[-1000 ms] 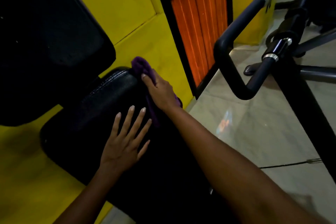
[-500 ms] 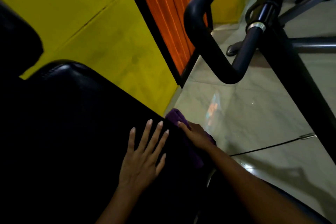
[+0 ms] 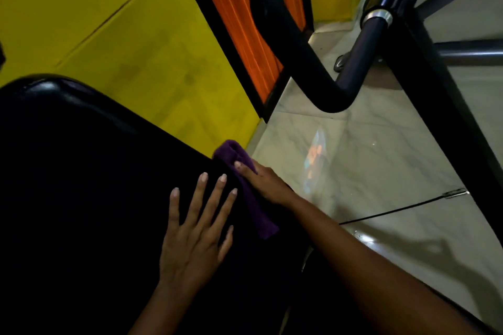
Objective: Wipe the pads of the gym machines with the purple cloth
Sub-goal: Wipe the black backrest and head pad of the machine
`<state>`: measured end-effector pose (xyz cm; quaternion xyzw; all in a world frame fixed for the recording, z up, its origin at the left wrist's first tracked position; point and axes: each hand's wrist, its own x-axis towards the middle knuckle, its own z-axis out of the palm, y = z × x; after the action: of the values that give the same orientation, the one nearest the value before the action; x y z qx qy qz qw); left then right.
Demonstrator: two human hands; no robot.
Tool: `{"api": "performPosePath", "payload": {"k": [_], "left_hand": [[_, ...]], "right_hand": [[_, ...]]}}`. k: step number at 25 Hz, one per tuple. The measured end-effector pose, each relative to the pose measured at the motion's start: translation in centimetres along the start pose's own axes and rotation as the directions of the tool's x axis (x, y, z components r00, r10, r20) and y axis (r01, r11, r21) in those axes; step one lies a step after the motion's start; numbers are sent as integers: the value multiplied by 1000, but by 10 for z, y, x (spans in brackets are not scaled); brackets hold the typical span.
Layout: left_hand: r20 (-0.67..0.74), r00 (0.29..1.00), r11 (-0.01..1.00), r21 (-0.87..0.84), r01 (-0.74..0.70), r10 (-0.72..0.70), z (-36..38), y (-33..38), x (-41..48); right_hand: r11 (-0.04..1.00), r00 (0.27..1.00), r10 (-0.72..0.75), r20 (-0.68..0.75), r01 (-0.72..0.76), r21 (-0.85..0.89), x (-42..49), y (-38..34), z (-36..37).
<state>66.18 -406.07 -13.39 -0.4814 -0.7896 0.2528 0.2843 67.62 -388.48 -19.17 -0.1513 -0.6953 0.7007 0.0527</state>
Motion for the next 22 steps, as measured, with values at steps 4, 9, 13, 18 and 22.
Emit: {"api": "performPosePath", "payload": {"k": [4, 9, 13, 18, 22], "left_hand": [[54, 998, 991, -133, -10, 17, 14, 53, 1], [27, 992, 993, -23, -120, 120, 45, 73, -5], [-48, 992, 993, 24, -115, 116, 55, 75, -7], [-68, 991, 992, 41, -115, 118, 57, 73, -7], [-37, 992, 993, 15, -119, 120, 55, 74, -5]], "right_hand": [[965, 969, 249, 3, -248, -90, -2, 68, -27], [889, 889, 455, 57, -457, 19, 7, 149, -48], [799, 797, 596, 91, -601, 27, 15, 193, -58], [810, 804, 587, 96, -584, -55, 21, 196, -58], [959, 958, 280, 56, -276, -68, 9, 138, -48]]}}
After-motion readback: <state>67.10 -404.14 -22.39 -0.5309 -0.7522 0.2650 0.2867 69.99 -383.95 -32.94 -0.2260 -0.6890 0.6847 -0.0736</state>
